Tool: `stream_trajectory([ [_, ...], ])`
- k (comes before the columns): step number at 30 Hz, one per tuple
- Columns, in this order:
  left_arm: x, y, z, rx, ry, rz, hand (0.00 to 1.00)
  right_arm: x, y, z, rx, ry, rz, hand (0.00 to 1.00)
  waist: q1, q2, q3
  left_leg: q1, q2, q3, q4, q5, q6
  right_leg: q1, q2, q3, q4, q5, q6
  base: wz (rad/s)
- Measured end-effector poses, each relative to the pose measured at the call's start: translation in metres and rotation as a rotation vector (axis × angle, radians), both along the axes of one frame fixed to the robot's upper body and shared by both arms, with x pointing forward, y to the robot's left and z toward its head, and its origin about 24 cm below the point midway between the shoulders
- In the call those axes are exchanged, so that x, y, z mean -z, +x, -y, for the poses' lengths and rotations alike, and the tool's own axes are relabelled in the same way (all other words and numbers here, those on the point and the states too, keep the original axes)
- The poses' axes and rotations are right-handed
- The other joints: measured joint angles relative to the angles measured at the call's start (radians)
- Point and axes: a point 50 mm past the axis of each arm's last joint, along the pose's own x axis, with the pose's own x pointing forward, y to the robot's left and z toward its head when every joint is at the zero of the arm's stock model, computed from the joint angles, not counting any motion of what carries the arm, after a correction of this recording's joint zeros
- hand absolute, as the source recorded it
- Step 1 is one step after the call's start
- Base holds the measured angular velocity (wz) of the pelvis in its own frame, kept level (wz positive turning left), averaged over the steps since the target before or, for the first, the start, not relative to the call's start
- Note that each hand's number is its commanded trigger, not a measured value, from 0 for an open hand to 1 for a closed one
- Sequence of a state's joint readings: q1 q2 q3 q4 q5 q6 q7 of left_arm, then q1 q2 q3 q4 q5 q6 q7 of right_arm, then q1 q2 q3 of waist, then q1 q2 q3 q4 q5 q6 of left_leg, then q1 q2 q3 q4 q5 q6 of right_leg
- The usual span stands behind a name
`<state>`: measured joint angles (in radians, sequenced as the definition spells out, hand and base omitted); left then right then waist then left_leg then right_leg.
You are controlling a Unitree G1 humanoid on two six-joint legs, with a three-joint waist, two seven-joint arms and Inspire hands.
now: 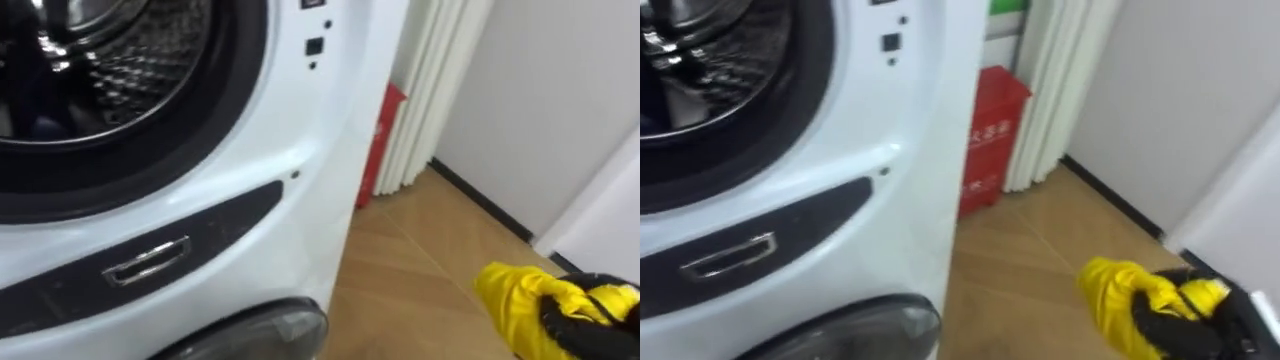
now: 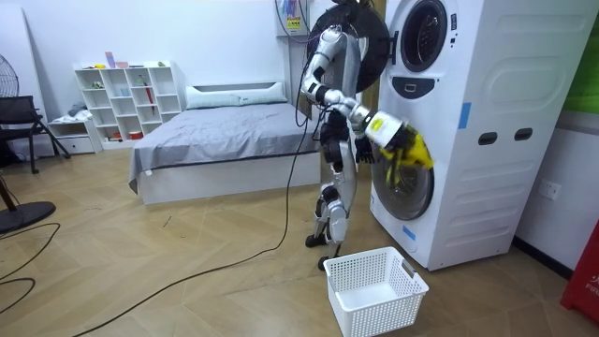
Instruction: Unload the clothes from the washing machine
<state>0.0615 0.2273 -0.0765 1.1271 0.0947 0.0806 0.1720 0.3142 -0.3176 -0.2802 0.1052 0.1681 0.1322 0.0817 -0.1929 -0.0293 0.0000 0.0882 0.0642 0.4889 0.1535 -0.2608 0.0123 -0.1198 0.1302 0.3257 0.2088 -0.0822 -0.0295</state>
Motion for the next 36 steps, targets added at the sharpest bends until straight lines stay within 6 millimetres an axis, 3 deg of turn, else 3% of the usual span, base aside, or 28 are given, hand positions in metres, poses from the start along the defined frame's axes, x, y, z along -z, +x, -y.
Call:
stream_trajectory([
  [2,0.002,0.004,0.008,0.028,-0.026,0.000,0.00,0.014,-0.003,-0.001,0.015,0.028,-0.051,1.00,-0.003,0.028,0.0054,-0.011,-0.003,0.024,0.003,-0.001,0.001,-0.028,0.003,0.004,0.018,0.003,0.002,-0.47],
  [5,0.003,0.003,0.011,0.010,-0.046,-0.007,0.00,0.037,-0.004,0.001,0.067,0.063,-0.130,1.00,-0.023,0.054,0.0047,-0.041,-0.006,0.028,0.020,-0.002,0.003,-0.063,-0.001,-0.004,0.031,0.003,0.003,-0.23],
  [10,0.003,0.011,0.015,0.028,-0.060,0.025,0.00,0.052,-0.001,0.006,0.144,0.073,-0.169,1.00,-0.045,0.102,0.0074,-0.092,-0.008,0.029,0.021,-0.004,0.008,-0.125,-0.001,-0.016,0.051,0.003,0.005,-0.03],
  [12,0.002,0.013,0.017,0.017,-0.077,0.039,0.00,0.056,0.003,0.007,0.183,0.084,-0.171,1.00,-0.050,0.120,0.0033,-0.115,-0.009,0.029,0.024,-0.004,0.010,-0.154,-0.001,-0.018,0.066,0.003,0.005,0.00],
  [14,0.002,0.016,0.018,0.015,-0.090,0.057,0.00,0.060,0.005,0.009,0.214,0.086,-0.177,1.00,-0.049,0.138,0.0048,-0.137,-0.008,0.029,0.038,-0.003,0.010,-0.174,-0.002,-0.017,0.078,0.002,0.004,0.00],
  [21,-0.001,0.029,0.020,-0.033,-0.125,0.118,0.00,0.061,0.025,0.011,0.291,0.112,-0.133,1.00,-0.048,0.178,0.0044,-0.205,-0.011,0.026,0.053,0.003,0.019,-0.244,-0.010,-0.028,0.094,0.003,0.004,0.04],
  [23,-0.003,0.035,0.022,-0.017,-0.126,0.131,0.00,0.060,0.034,0.008,0.281,0.102,-0.121,1.00,-0.048,0.186,0.0063,-0.237,-0.023,0.019,0.052,0.015,0.023,-0.280,-0.017,-0.031,0.110,0.002,0.005,0.08],
  [30,-0.006,0.050,0.028,-0.006,-0.147,0.179,0.00,0.056,0.049,0.009,0.333,0.066,-0.099,1.00,-0.044,0.195,0.0117,-0.307,-0.049,-0.012,0.051,0.038,0.035,-0.376,-0.044,-0.059,0.186,-0.028,0.008,0.18],
  [32,-0.006,0.051,0.028,-0.003,-0.148,0.186,0.00,0.055,0.051,0.011,0.360,0.055,-0.090,0.63,-0.043,0.195,0.0118,-0.321,-0.058,-0.028,0.050,0.042,0.036,-0.388,-0.050,-0.074,0.187,-0.030,0.007,0.21],
  [33,-0.006,0.051,0.028,-0.001,-0.149,0.186,0.00,0.054,0.052,0.011,0.366,0.053,-0.087,0.00,-0.042,0.195,0.0128,-0.323,-0.059,-0.030,0.050,0.043,0.036,-0.389,-0.052,-0.077,0.186,-0.031,0.007,0.19],
  [36,-0.005,0.050,0.031,0.026,-0.151,0.175,0.00,0.053,0.052,0.012,0.383,0.048,-0.079,0.00,-0.027,0.197,0.0146,-0.326,-0.060,-0.039,0.050,0.045,0.036,-0.390,-0.055,-0.085,0.185,-0.034,0.005,0.10],
])
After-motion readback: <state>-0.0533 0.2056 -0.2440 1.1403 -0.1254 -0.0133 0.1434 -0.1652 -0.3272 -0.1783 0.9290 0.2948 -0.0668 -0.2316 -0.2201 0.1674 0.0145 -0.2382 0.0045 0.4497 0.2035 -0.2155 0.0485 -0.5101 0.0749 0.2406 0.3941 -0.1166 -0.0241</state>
